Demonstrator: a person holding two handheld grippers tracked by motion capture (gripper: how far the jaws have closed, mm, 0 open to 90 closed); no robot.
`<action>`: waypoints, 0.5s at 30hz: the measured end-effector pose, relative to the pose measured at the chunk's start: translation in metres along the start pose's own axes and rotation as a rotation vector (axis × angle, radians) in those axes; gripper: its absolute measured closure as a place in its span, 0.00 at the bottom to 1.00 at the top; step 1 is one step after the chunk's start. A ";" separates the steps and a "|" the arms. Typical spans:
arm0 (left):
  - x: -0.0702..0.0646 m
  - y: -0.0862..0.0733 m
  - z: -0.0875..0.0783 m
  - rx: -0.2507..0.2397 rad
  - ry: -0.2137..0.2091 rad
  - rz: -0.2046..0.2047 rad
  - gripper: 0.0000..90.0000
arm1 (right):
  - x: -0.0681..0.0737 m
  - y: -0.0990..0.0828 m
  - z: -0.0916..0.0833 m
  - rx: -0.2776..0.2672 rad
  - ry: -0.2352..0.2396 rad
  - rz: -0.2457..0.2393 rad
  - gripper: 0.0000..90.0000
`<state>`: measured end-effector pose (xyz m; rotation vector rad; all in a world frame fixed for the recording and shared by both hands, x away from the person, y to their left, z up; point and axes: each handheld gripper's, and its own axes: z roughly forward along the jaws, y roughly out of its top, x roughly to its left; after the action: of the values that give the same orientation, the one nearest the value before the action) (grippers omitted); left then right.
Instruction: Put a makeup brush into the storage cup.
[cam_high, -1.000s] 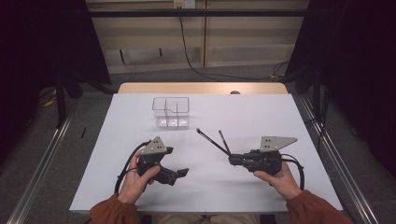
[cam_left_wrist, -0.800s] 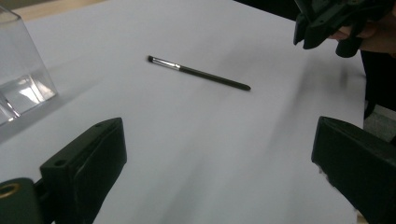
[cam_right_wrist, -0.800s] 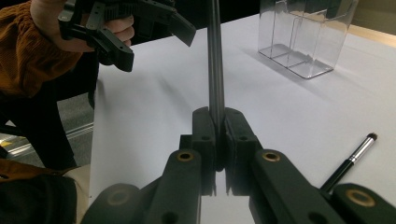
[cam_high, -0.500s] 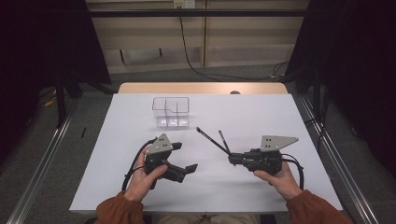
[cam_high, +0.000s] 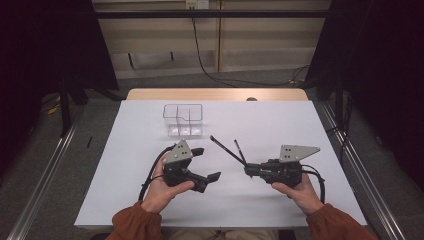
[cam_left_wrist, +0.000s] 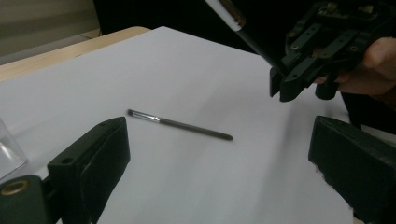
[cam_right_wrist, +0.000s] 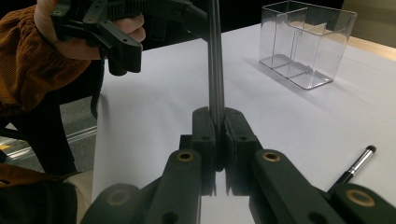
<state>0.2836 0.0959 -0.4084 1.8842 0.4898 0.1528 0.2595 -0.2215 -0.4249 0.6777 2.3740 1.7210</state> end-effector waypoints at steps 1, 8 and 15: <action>0.000 0.001 0.001 0.000 -0.005 0.008 0.07 | 0.000 0.000 0.000 0.001 0.001 -0.001 0.94; -0.003 0.008 0.009 -0.024 -0.018 0.012 0.07 | 0.001 0.000 0.001 0.002 0.009 -0.007 0.94; -0.006 0.014 0.016 -0.025 -0.033 -0.015 0.10 | 0.002 0.000 0.002 0.003 0.011 -0.011 0.94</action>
<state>0.2873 0.0760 -0.4009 1.8555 0.4775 0.1175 0.2588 -0.2188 -0.4256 0.6563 2.3839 1.7211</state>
